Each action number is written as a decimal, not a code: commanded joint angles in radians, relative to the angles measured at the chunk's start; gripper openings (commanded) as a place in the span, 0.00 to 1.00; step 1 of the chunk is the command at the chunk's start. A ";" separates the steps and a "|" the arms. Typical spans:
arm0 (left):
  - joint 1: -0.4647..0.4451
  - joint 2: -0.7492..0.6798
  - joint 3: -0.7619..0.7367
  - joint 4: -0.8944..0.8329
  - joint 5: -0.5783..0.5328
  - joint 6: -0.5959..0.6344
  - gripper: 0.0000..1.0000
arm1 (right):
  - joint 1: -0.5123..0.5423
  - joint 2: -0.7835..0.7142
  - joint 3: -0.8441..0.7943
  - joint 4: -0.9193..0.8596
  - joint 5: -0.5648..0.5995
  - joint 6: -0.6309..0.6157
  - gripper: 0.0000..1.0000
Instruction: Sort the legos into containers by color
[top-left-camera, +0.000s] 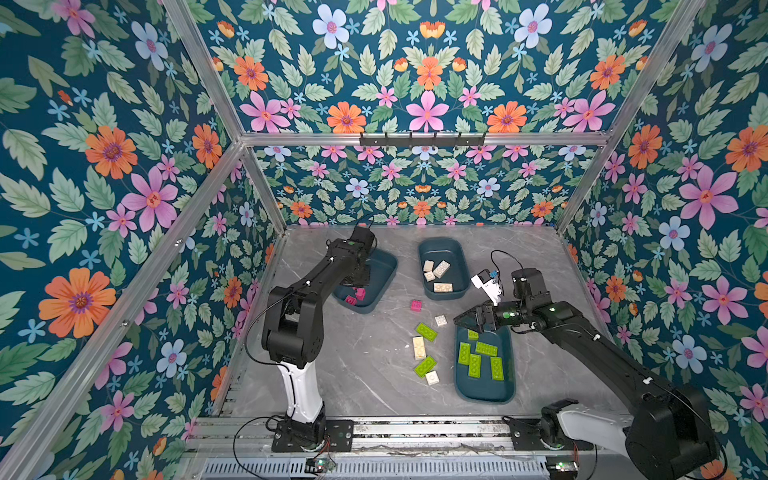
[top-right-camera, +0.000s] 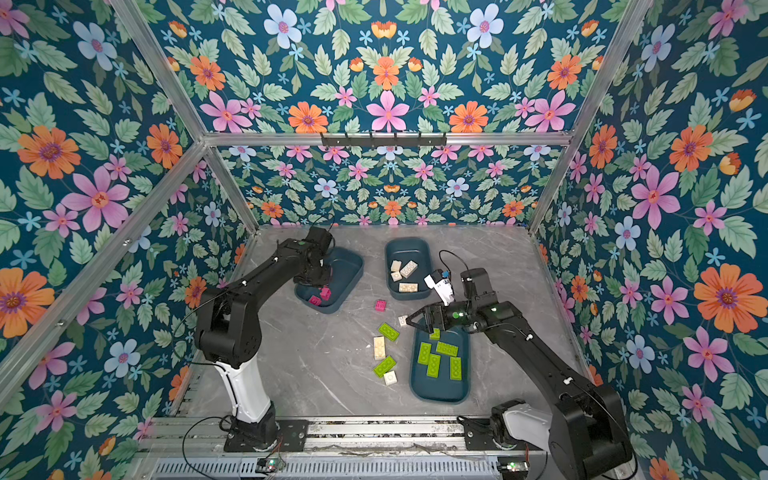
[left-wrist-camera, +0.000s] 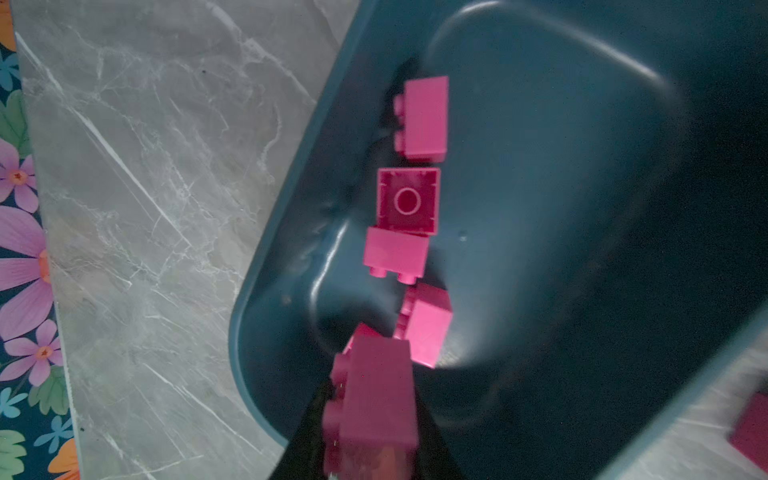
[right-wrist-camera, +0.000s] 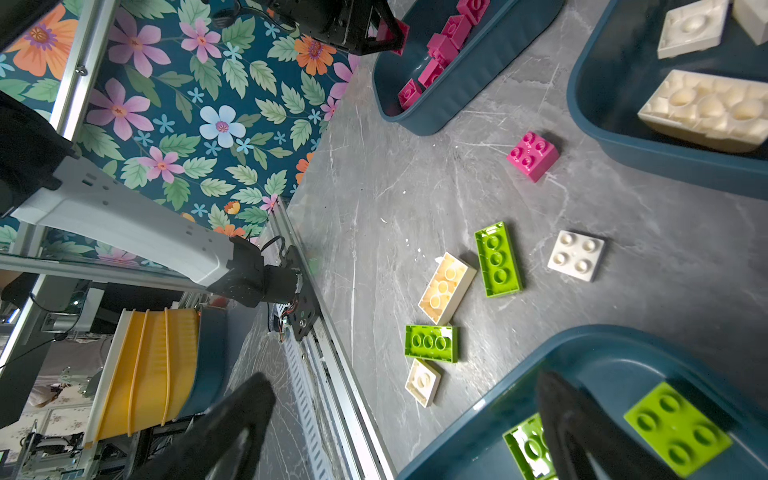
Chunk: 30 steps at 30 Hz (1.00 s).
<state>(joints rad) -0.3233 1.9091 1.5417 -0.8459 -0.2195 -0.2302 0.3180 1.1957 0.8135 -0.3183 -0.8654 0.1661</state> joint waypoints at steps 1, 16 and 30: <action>0.016 0.012 -0.009 0.027 -0.030 0.040 0.29 | 0.006 0.012 0.009 0.025 0.015 0.021 0.99; 0.044 -0.127 -0.065 0.071 0.240 0.017 0.83 | 0.159 0.163 0.123 0.012 0.261 0.137 0.98; 0.175 -0.422 -0.369 0.268 0.648 0.020 1.00 | 0.381 0.483 0.368 -0.023 0.707 0.412 0.87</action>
<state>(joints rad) -0.1677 1.5124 1.2007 -0.6312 0.3279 -0.2115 0.6807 1.6299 1.1439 -0.3244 -0.2928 0.4980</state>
